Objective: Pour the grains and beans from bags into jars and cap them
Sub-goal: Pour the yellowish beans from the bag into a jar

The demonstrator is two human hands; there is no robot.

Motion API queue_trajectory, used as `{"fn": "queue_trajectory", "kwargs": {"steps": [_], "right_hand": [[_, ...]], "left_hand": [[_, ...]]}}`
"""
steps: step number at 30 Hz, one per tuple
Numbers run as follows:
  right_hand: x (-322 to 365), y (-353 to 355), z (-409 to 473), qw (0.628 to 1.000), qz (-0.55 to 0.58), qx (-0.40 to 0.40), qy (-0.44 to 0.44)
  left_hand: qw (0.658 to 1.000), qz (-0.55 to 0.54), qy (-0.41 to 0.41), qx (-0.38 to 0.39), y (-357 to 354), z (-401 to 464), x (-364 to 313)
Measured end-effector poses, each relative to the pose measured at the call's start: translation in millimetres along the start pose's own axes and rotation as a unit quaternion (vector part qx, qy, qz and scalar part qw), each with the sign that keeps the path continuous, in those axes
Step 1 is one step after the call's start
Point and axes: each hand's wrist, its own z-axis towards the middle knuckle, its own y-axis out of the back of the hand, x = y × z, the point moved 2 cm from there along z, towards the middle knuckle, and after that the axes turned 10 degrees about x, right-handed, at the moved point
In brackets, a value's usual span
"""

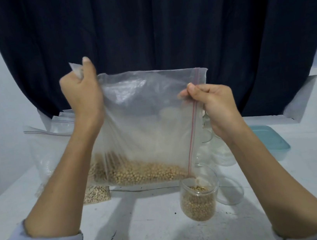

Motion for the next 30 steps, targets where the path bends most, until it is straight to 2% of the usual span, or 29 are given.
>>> {"fn": "queue_trajectory", "kwargs": {"steps": [3,8,13,17,21,27,30], "right_hand": [[-4.5,-7.4,-2.1,1.0,-0.014,0.019,0.003],[-0.9,-1.1,0.2,1.0,-0.005,0.008,0.005],[-5.1,-12.7,-3.8,0.999,-0.015,0.029,0.006],[-1.9,-1.7,-0.7,1.0,0.003,0.001,0.003],[-3.5,-6.7,-3.2,1.0,-0.006,0.023,0.009],[-1.0,-0.8,-0.3,1.0,-0.01,0.013,0.008],[-4.3,-8.8,-2.9,0.999,-0.022,0.032,0.014]], "left_hand": [[1.0,0.018,0.007,0.019,-6.6,-3.9,0.6],[1.0,0.011,0.01,-0.025,6.1,0.5,-0.9],[0.999,0.023,0.012,0.018,-4.6,-5.1,2.5],[0.999,0.028,0.016,-0.016,4.9,-1.5,2.4],[1.0,0.026,0.011,0.01,-1.3,-3.4,3.4],[1.0,0.019,0.006,-0.017,4.9,-0.6,1.1],[1.0,0.021,0.011,0.01,-2.8,-4.8,3.7]]}}
